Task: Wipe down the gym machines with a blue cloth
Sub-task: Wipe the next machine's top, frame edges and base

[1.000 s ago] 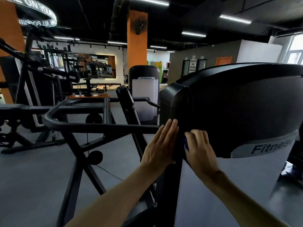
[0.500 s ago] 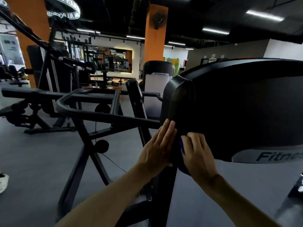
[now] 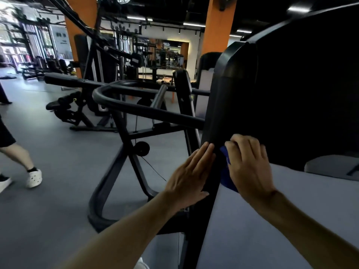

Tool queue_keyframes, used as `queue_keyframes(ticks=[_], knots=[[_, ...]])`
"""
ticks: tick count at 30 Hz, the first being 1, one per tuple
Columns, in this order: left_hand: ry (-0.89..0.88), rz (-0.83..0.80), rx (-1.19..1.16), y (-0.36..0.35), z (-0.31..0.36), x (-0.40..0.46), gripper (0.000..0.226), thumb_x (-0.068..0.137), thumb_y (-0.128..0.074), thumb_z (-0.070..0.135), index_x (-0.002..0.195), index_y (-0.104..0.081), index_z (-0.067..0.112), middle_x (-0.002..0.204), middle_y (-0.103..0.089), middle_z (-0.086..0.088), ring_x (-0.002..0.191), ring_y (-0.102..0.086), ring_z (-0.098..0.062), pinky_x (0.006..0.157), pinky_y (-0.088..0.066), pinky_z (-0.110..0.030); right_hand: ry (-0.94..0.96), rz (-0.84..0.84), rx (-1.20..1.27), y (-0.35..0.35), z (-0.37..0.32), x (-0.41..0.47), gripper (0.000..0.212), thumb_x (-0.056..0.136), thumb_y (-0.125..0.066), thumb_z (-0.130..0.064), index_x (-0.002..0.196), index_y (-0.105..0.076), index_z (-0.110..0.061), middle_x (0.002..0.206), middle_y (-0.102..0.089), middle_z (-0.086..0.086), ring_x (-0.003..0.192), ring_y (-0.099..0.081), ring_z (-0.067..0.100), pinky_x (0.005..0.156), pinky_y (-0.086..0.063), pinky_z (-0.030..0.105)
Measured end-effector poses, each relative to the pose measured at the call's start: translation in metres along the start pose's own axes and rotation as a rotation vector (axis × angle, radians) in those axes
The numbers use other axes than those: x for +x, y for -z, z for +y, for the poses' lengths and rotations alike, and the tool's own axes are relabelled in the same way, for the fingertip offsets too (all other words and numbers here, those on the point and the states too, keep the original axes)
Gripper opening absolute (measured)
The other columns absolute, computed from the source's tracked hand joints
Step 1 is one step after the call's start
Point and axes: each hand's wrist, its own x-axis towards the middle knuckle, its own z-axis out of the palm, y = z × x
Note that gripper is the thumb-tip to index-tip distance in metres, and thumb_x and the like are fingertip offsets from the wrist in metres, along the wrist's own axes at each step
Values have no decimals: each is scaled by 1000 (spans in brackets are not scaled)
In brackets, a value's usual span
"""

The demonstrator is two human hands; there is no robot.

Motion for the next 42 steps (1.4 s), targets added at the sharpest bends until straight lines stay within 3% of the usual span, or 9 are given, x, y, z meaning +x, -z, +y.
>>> queue_keyframes(ticks=[5, 8, 14, 20, 24, 30, 34, 38, 42], knots=[[-5, 49, 50, -12, -1, 1, 148, 63, -89, 65, 159, 2, -4, 168, 22, -22, 159, 12, -34, 128, -1, -42, -15, 16, 80, -3, -2, -12, 35, 96, -62, -8, 129, -55, 5, 119, -63, 22, 114, -55, 39, 87, -54, 45], [5, 136, 16, -22, 1, 4, 140, 68, -82, 68, 160, -9, -7, 171, 11, -23, 160, 7, -35, 131, 0, -40, 13, -19, 82, -15, -14, -40, 44, 85, -73, -8, 125, -58, 4, 118, -66, 21, 115, -53, 37, 88, -57, 44], [-26, 222, 32, -56, 14, -15, 111, 91, -65, 56, 161, -3, -4, 170, 2, -23, 160, 5, -36, 128, -8, -45, 94, -50, 14, -25, -22, -70, 43, 86, -74, -9, 125, -62, 5, 123, -66, 21, 118, -52, 36, 91, -57, 44], [-76, 257, 99, -97, 16, -46, 95, 102, -51, 54, 159, -3, -4, 169, 4, -22, 160, 5, -32, 126, -9, -44, -3, 101, -12, -29, -17, -46, 36, 92, -70, -9, 123, -60, 7, 121, -63, 22, 117, -51, 34, 95, -53, 41], [-82, 298, 25, -130, 21, -60, 90, 105, -46, 54, 161, -4, -3, 171, -1, -21, 161, 0, -32, 129, -17, -44, 27, 110, -63, -54, -47, -100, 30, 106, -50, -13, 123, -62, 9, 118, -64, 23, 112, -57, 36, 95, -56, 41], [-86, 322, 1, -169, 34, -86, 84, 108, -42, 53, 162, -9, -2, 171, -5, -20, 161, -2, -31, 129, -18, -44, 140, 75, -134, -69, -56, -133, 19, 95, -70, -6, 109, -65, 6, 108, -66, 21, 102, -61, 35, 89, -57, 42], [-96, 352, 55, -188, 36, -99, 80, 109, -33, 52, 162, -4, -1, 171, -2, -19, 161, -4, -31, 129, -17, -44, 56, 161, -155, -70, -58, -121, 20, 96, -69, -10, 108, -64, 6, 107, -66, 20, 101, -61, 36, 89, -57, 42], [-105, 374, 79, -216, 37, -116, 77, 109, -33, 50, 161, -3, 1, 171, -5, -18, 161, -7, -30, 129, -19, -42, 9, 175, -192, -96, -89, -176, 29, 101, -55, -15, 117, -62, 9, 116, -66, 25, 109, -61, 39, 93, -58, 43], [-97, 366, 103, -242, 44, -142, 78, 109, -35, 50, 161, -10, -3, 170, -7, -21, 160, -8, -32, 129, -16, -42, 70, 131, -222, -106, -100, -213, 29, 95, -67, -12, 115, -64, 10, 112, -66, 26, 104, -63, 40, 90, -59, 43]])
